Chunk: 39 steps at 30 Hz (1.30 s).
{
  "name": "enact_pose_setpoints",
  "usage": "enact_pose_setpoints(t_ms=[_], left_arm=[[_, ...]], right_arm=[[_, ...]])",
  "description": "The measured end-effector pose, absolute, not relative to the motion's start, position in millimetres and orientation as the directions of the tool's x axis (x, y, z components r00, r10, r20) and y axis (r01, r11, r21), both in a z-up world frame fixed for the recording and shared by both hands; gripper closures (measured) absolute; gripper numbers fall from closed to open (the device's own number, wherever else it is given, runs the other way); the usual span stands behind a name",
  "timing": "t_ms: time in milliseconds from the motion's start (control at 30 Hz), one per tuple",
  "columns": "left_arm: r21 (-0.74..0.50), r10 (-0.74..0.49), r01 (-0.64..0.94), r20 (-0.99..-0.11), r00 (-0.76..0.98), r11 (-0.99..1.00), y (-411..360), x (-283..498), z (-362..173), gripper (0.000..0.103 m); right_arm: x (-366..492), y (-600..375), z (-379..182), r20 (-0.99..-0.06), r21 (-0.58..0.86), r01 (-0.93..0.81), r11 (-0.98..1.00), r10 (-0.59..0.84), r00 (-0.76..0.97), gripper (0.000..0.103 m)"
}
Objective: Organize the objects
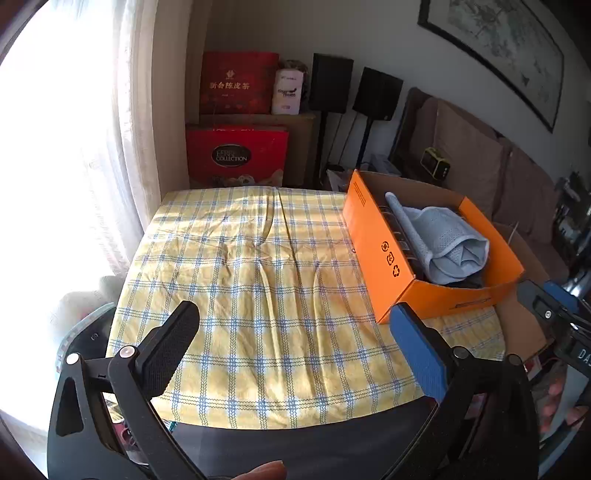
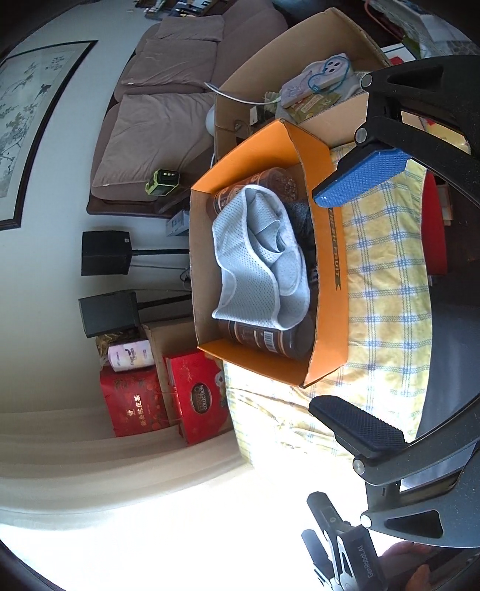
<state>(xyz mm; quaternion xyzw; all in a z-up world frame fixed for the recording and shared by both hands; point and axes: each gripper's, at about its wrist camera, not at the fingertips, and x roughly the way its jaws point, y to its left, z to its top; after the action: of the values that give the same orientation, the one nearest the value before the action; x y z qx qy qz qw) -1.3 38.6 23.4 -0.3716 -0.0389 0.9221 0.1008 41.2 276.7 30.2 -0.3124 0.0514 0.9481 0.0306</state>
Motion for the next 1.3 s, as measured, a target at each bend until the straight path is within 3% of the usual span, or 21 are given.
enact_pose_setpoints(t_ms=[467, 1300], left_arm=[[-0.159, 0.169, -0.077, -0.710, -0.684, -0.984, 4, 30, 6, 0.000], [-0.062, 0.104, -0.084, -0.665, -0.740, -0.994, 18, 58, 19, 0.000]], right_arm=[[68, 255, 21, -0.589, 0.049, -0.075, -0.996, 0.032, -0.808, 0.000], [77, 235, 13, -0.601, 0.018, -0.072, -0.997, 0.046, -0.798, 0.000]])
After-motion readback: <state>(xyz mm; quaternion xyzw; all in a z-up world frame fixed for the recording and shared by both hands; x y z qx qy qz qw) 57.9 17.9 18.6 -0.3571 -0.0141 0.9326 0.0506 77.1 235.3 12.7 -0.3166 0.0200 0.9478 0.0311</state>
